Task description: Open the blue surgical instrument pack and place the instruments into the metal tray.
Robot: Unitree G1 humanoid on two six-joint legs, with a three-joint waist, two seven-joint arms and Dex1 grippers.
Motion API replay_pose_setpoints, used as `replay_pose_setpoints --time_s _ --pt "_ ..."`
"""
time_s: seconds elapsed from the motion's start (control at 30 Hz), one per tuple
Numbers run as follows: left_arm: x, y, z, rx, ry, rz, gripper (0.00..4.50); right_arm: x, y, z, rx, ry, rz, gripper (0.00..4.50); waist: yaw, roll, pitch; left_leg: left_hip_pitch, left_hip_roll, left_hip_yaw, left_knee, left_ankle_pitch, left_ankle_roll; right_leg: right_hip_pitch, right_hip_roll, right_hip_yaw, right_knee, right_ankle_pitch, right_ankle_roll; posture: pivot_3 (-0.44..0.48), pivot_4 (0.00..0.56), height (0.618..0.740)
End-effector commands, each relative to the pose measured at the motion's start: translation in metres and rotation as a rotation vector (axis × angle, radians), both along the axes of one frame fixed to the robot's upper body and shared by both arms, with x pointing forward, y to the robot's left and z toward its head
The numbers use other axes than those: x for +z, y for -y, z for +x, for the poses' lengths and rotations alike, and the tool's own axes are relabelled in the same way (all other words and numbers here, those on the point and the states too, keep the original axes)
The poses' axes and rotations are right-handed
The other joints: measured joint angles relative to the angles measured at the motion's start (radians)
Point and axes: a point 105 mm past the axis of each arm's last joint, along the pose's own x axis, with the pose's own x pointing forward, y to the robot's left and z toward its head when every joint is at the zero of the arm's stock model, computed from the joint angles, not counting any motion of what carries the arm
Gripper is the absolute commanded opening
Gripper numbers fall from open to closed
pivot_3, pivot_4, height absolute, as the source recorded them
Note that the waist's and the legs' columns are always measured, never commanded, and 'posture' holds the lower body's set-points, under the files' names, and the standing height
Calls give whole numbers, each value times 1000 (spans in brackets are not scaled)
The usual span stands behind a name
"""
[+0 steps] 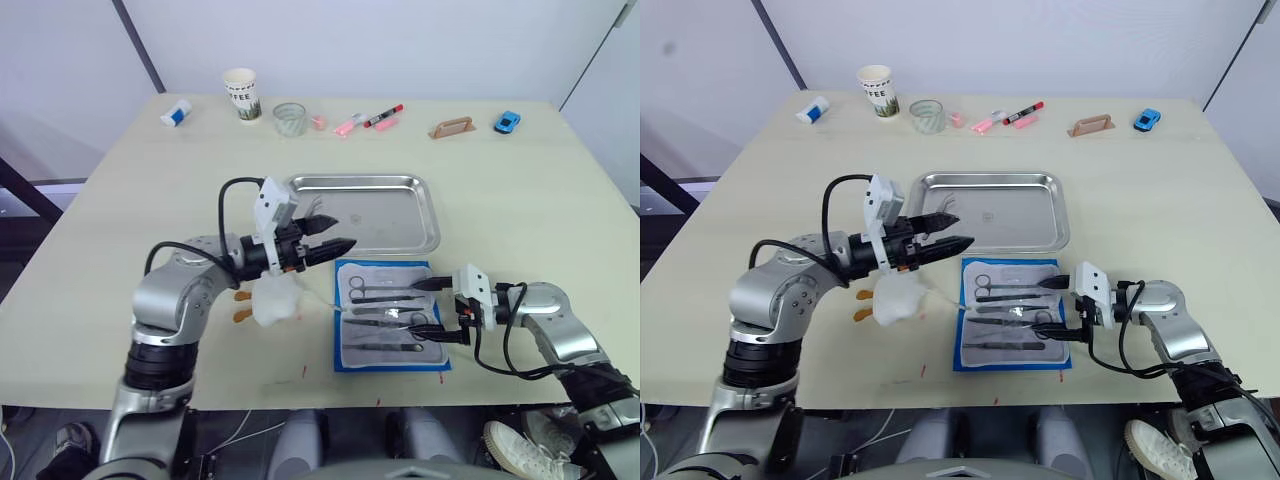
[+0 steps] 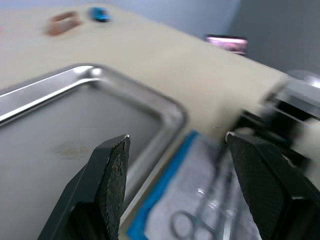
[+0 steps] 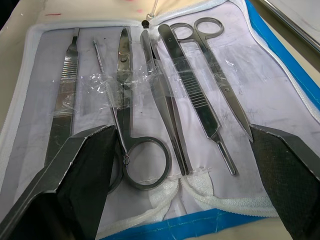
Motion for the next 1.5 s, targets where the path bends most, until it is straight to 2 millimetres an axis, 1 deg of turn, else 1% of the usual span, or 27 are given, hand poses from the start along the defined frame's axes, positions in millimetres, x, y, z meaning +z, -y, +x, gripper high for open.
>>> replay_pose_setpoints --time_s 0.03,0.1,0.2,0.23,0.47,0.7,0.87,0.93,1.03,1.17,1.47,1.5 --pt "-16 -2 -8 -128 23 92 3264 -23 5 -6 -40 -64 -74 4500 0 1 0 0 0 0 0 0 0 0 0 0 0 0 0 0 150 740" --pt "-22 -3 -8 -146 21 121 3264 -24 5 -7 -42 -65 -73 4500 1 0 1 0 0 0 0 0 0 0 1 0 0 0 0 0 150 740" --pt "-32 1 -6 -158 9 159 2544 -25 5 -9 -49 -67 -70 4500 2 0 0 0 0 0 0 0 0 0 1 0 0 0 1 0 150 740" --pt "-36 3 -4 -159 25 187 2022 -25 5 -10 -51 -68 -70 4500 2 0 0 0 0 0 0 0 0 0 2 0 0 0 1 0 150 740" --pt "-51 18 9 -178 69 283 2022 -25 5 -9 -62 -67 -68 4500 1 0 1 -1 0 0 0 0 1 0 3 1 0 1 3 0 150 740" --pt "-57 29 18 -227 114 343 2022 -25 4 -7 -73 -60 -64 4500 1 0 1 -1 0 1 1 0 1 0 4 1 0 1 3 0 150 740" --pt "-59 37 21 -258 128 360 2022 -25 3 -7 -78 -56 -61 4500 -1 0 1 0 1 0 1 0 1 0 5 1 0 1 3 0 150 740" --pt "-63 39 21 -270 125 381 2022 -25 4 -8 -80 -57 -62 4500 -1 0 1 -1 1 0 1 0 1 0 6 1 0 1 3 0 150 740" --pt "-68 41 24 -263 133 413 2022 -25 4 -8 -82 -58 -62 4500 0 0 1 -1 1 1 1 0 1 0 6 2 0 1 3 0 150 740" --pt "-78 41 24 -274 124 458 2022 -25 4 -9 -86 -59 -61 4500 0 0 1 -1 1 0 1 0 1 0 6 2 0 1 3 0 150 740" --pt "-90 38 24 -284 124 556 2022 -25 5 -10 -87 -61 -64 4500 1 0 0 0 1 1 1 0 1 0 6 2 0 1 3 0 150 740" --pt "-92 37 23 -290 128 567 1753 -25 4 -10 -87 -61 -64 4500 1 0 0 0 1 1 1 0 1 0 6 2 0 1 3 0 150 740"
